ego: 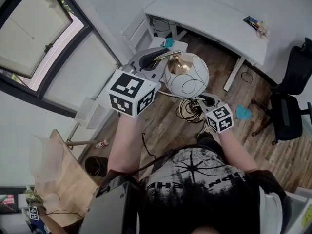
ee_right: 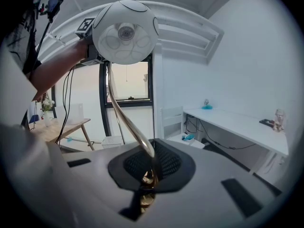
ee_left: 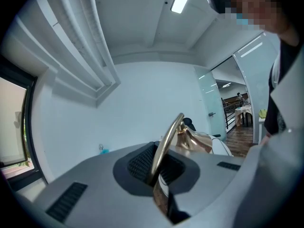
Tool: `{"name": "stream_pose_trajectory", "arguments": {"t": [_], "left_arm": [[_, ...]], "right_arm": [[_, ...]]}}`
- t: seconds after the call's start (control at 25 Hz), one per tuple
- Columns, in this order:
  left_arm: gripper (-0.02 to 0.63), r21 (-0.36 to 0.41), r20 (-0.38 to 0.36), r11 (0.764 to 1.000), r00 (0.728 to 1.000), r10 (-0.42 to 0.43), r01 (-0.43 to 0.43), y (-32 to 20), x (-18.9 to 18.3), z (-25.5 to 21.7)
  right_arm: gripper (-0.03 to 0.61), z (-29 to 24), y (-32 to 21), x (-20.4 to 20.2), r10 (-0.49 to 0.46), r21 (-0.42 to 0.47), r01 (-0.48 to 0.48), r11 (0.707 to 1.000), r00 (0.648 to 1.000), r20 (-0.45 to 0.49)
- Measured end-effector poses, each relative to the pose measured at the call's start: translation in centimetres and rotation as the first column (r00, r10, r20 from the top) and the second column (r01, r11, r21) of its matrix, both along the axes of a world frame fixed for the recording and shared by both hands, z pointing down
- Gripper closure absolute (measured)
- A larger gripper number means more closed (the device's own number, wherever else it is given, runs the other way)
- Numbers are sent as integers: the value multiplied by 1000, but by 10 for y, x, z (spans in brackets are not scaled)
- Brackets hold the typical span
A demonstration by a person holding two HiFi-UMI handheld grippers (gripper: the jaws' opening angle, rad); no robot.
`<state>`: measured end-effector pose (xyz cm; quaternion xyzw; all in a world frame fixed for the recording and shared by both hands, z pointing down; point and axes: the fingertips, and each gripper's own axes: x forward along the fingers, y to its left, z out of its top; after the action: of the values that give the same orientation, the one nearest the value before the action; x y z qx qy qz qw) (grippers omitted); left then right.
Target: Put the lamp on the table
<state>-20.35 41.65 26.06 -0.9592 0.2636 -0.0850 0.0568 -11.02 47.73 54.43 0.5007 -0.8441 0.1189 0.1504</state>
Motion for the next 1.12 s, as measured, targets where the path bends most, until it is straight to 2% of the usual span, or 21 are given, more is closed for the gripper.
{"name": "stream_pose_trajectory", "arguments": {"t": [0.36, 0.84, 1.12], "left_arm": [[598, 3, 12, 1000, 1000, -16, 16, -58, 39, -2], [597, 12, -13, 996, 996, -87, 87, -146, 130, -11], [597, 4, -30, 993, 993, -114, 114, -183, 184, -7]], "right_arm": [[560, -1, -58, 36, -24, -1, 24, 1000, 1000, 15], [560, -12, -155, 137, -105, 1, 105, 994, 994, -10], [560, -11, -196, 199, -119, 5, 119, 993, 992, -31]]}}
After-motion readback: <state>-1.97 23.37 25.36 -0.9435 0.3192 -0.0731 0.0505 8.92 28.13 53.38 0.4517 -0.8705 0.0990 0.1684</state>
